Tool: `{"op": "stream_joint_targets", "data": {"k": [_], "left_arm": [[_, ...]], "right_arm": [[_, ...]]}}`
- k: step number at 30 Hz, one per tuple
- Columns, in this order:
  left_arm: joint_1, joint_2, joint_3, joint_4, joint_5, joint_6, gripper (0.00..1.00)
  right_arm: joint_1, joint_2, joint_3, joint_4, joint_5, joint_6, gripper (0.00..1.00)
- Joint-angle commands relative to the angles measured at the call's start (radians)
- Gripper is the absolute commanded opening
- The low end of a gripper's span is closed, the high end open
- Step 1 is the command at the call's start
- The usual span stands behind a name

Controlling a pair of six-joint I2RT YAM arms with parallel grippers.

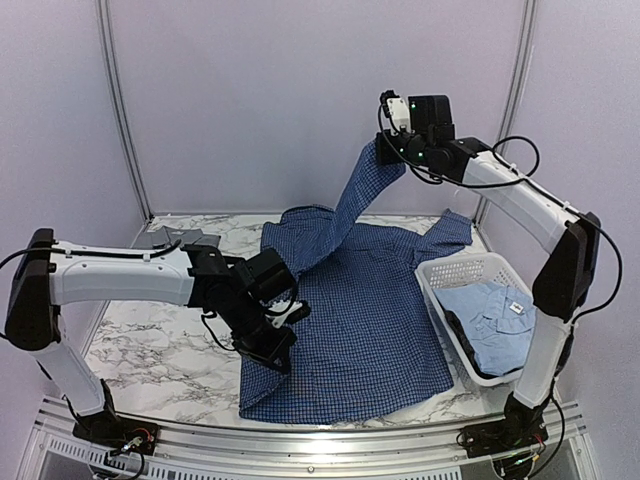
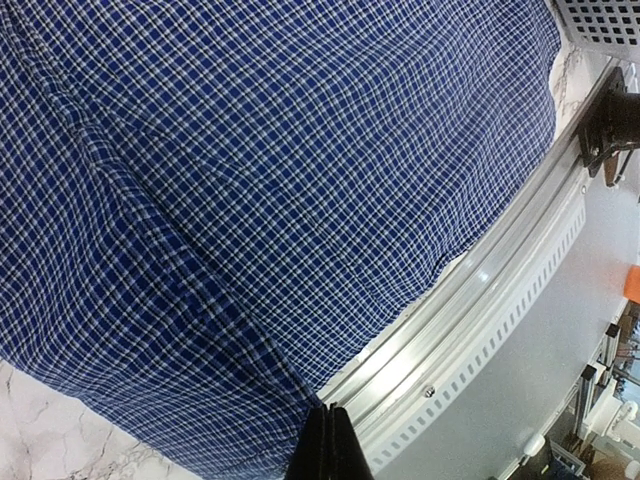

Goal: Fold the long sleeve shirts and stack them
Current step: Fold the corner of the shirt at the center of the board, then move the 1/3-folded shirt to the corner of the board.

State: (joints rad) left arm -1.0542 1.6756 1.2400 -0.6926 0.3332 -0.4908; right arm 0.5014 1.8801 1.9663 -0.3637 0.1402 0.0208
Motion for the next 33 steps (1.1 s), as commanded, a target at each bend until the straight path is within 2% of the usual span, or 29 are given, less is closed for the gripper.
{"op": "stream_joint_targets", "data": {"k": [1, 5, 7, 9, 13, 16, 20, 25, 33], "left_arm": [[-0.013, 0.033, -0.003, 0.03, 0.059, 0.033, 0.0], [-0.021, 0.048, -0.023, 0.05, 0.07, 0.035, 0.0], [-0.021, 0.05, -0.033, 0.062, 0.073, 0.034, 0.04], [-0.021, 0.05, -0.036, 0.07, 0.071, 0.034, 0.12], [-0.013, 0.023, -0.015, 0.084, 0.029, 0.029, 0.45], [0.019, -0.009, 0.015, 0.096, -0.021, 0.015, 0.53], [0.124, -0.041, 0.058, 0.108, -0.164, -0.023, 0.54], [0.29, -0.006, 0.15, 0.169, -0.364, -0.057, 0.51], [0.487, 0.221, 0.358, 0.267, -0.505, -0.001, 0.46]], "right_arm": [[-0.006, -0.029, -0.021, -0.024, -0.039, 0.025, 0.0], [-0.005, -0.054, -0.057, -0.03, -0.104, 0.057, 0.0], [0.002, -0.063, -0.076, -0.033, -0.145, 0.076, 0.0], [0.018, -0.072, -0.1, -0.038, -0.173, 0.084, 0.0], [0.065, -0.093, -0.183, -0.031, -0.17, 0.093, 0.0], [0.091, -0.107, -0.249, -0.024, -0.174, 0.107, 0.0], [0.112, -0.134, -0.355, 0.011, -0.176, 0.138, 0.0], [0.128, -0.152, -0.462, 0.053, -0.189, 0.176, 0.0], [0.147, -0.18, -0.57, 0.073, -0.201, 0.21, 0.0]]}}
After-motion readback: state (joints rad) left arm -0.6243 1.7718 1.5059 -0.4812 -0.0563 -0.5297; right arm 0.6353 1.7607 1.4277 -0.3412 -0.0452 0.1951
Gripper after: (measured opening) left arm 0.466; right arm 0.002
